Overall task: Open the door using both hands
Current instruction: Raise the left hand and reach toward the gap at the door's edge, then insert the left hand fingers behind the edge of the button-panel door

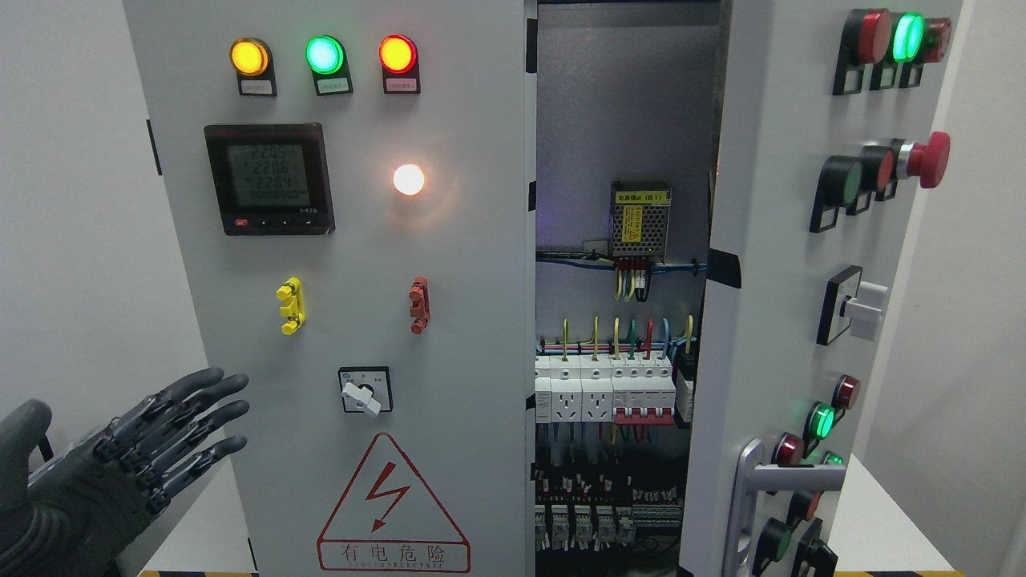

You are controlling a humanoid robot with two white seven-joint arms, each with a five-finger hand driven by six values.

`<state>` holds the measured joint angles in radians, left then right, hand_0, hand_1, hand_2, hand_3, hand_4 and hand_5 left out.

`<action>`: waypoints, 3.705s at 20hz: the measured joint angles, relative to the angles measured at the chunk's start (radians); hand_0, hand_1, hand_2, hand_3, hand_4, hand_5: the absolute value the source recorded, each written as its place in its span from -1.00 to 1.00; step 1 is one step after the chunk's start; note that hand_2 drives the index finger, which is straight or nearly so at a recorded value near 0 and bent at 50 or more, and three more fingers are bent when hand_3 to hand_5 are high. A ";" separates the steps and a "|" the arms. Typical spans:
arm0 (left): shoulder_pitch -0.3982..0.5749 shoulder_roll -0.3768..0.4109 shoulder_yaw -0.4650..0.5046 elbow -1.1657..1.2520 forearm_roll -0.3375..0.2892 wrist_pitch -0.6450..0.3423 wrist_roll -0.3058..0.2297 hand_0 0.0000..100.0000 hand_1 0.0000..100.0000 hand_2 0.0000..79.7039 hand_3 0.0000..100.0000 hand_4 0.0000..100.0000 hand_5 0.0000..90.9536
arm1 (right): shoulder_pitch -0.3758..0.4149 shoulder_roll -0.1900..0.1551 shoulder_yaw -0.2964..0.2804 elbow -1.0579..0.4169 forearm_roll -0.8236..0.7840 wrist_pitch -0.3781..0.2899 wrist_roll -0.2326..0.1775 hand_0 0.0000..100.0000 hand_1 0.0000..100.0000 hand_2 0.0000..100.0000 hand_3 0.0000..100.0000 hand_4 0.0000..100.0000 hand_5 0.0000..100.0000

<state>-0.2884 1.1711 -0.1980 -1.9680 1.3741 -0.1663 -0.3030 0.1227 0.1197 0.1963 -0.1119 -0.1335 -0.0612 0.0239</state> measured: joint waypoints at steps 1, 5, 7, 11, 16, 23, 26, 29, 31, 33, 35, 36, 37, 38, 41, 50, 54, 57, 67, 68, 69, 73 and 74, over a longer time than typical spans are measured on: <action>-0.046 0.005 -0.036 0.001 0.007 0.013 0.001 -1.00 -1.00 -1.00 -1.00 -0.92 -1.00 | 0.000 0.000 0.000 0.000 0.000 0.000 0.000 -1.00 -1.00 -1.00 -1.00 -1.00 -1.00; -0.212 0.021 -0.182 0.007 0.025 0.048 0.002 -1.00 -1.00 -1.00 -1.00 -0.92 -1.00 | 0.000 0.000 0.000 0.000 0.000 0.000 0.000 -1.00 -1.00 -1.00 -1.00 -1.00 -1.00; -0.271 0.022 -0.245 0.010 0.031 0.066 0.002 -1.00 -1.00 -1.00 -1.00 -0.92 -1.00 | 0.000 0.000 0.000 0.000 0.000 0.000 0.000 -1.00 -1.00 -1.00 -1.00 -1.00 -1.00; -0.358 0.010 -0.338 0.014 0.044 0.134 0.004 -1.00 -1.00 -1.00 -1.00 -0.92 -1.00 | 0.000 0.000 0.000 0.000 0.000 0.000 0.000 -1.00 -1.00 -1.00 -1.00 -1.00 -1.00; -0.466 -0.015 -0.424 0.023 0.086 0.225 0.006 -1.00 -1.00 -1.00 -1.00 -0.92 -1.00 | 0.000 0.000 0.000 0.000 0.000 0.000 0.000 -1.00 -1.00 -1.00 -1.00 -1.00 -1.00; -0.667 -0.072 -0.535 0.043 0.155 0.301 0.002 -1.00 -1.00 -1.00 -1.00 -0.92 -1.00 | 0.000 0.000 0.000 0.000 0.000 0.000 0.001 -1.00 -1.00 -1.00 -1.00 -1.00 -1.00; -0.734 -0.103 -0.570 0.053 0.184 0.347 0.002 -1.00 -1.00 -1.00 -1.00 -0.92 -1.00 | 0.000 0.000 0.000 0.000 0.000 0.000 0.002 -1.00 -1.00 -1.00 -1.00 -1.00 -1.00; -0.774 -0.140 -0.596 0.065 0.202 0.380 0.002 -1.00 -1.00 -1.00 -1.00 -0.92 -1.00 | 0.000 0.000 0.000 0.000 0.000 0.000 0.004 -1.00 -1.00 -1.00 -1.00 -1.00 -1.00; -0.794 -0.170 -0.609 0.076 0.210 0.409 0.001 -1.00 -1.00 -1.00 -1.00 -0.92 -1.00 | 0.000 0.000 0.000 0.000 0.000 0.000 0.004 -1.00 -1.00 -1.00 -1.00 -1.00 -1.00; -0.813 -0.199 -0.619 0.088 0.216 0.439 0.001 -1.00 -1.00 -1.00 -1.00 -0.92 -1.00 | 0.000 0.000 0.000 0.000 0.000 0.000 0.003 -1.00 -1.00 -1.00 -1.00 -1.00 -1.00; -0.834 -0.229 -0.628 0.103 0.219 0.472 0.001 -1.00 -1.00 -1.00 -1.00 -0.92 -1.00 | 0.000 0.000 0.000 0.000 0.000 0.000 0.001 -1.00 -1.00 -1.00 -1.00 -1.00 -1.00; -0.845 -0.246 -0.632 0.112 0.221 0.486 0.001 -1.00 -1.00 -1.00 -1.00 -0.92 -1.00 | 0.000 0.000 0.000 0.000 0.000 0.000 0.001 -1.00 -1.00 -1.00 -1.00 -1.00 -1.00; -0.855 -0.265 -0.635 0.122 0.221 0.501 0.001 -1.00 -1.00 -1.00 -1.00 -0.92 -1.00 | 0.000 0.000 0.000 0.000 0.000 0.000 0.001 -1.00 -1.00 -1.00 -1.00 -1.00 -1.00; -0.864 -0.283 -0.638 0.132 0.222 0.518 0.001 -1.00 -1.00 -1.00 -1.00 -0.92 -1.00 | 0.000 0.000 0.000 0.000 0.000 0.000 0.001 -1.00 -1.00 -1.00 -1.00 -1.00 -1.00; -0.896 -0.340 -0.645 0.159 0.222 0.551 0.001 -1.00 -1.00 -1.00 -1.00 -0.92 -1.00 | 0.000 0.000 0.000 0.000 0.000 0.000 0.000 -1.00 -1.00 -1.00 -1.00 -1.00 -1.00; -0.973 -0.492 -0.648 0.225 0.223 0.585 0.001 -1.00 -1.00 -1.00 -1.00 -0.91 -1.00 | 0.000 0.000 0.000 0.000 0.000 0.000 -0.001 -1.00 -1.00 -1.00 -1.00 -1.00 -1.00; -1.001 -0.558 -0.648 0.264 0.224 0.613 0.001 -1.00 -1.00 -1.00 -1.00 -0.91 -1.00 | 0.000 0.000 0.000 0.000 0.000 0.000 -0.001 -1.00 -1.00 -1.00 -1.00 -1.00 -1.00; -1.014 -0.604 -0.648 0.293 0.224 0.625 0.001 -1.00 -1.00 -1.00 -1.00 -0.91 -1.00 | 0.000 0.000 0.000 0.000 0.000 0.000 -0.001 -1.00 -1.00 -1.00 -1.00 -1.00 -1.00; -1.030 -0.738 -0.649 0.355 0.216 0.661 0.010 -1.00 -1.00 -1.00 -1.00 -0.91 -1.00 | 0.000 0.000 0.000 0.000 0.000 0.000 -0.004 -1.00 -1.00 -1.00 -1.00 -1.00 -1.00; -1.031 -0.749 -0.649 0.358 0.216 0.662 0.010 -1.00 -1.00 -1.00 -1.00 -0.91 -1.00 | 0.000 0.000 0.000 0.000 0.000 0.000 -0.003 -1.00 -1.00 -1.00 -1.00 -1.00 -1.00; -1.031 -0.759 -0.648 0.362 0.215 0.662 0.010 -1.00 -1.00 -1.00 -1.00 -0.91 -1.00 | 0.000 0.000 0.000 0.000 0.000 0.000 -0.003 -1.00 -1.00 -1.00 -1.00 -1.00 -1.00; -1.033 -0.798 -0.647 0.376 0.214 0.664 0.011 -1.00 -1.00 -1.00 -1.00 -0.91 -1.00 | 0.000 0.000 0.000 0.000 0.000 0.000 -0.001 -1.00 -1.00 -1.00 -1.00 -1.00 -1.00; -1.034 -0.807 -0.646 0.380 0.214 0.664 0.011 -1.00 -1.00 -1.00 -1.00 -0.91 -1.00 | 0.000 0.000 0.000 0.000 0.000 0.000 -0.001 -1.00 -1.00 -1.00 -1.00 -1.00 -1.00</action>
<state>-1.3220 0.3643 -0.8443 -1.5881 1.5877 0.4982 -0.2920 0.1228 0.1197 0.1963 -0.1120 -0.1334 -0.0612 0.0226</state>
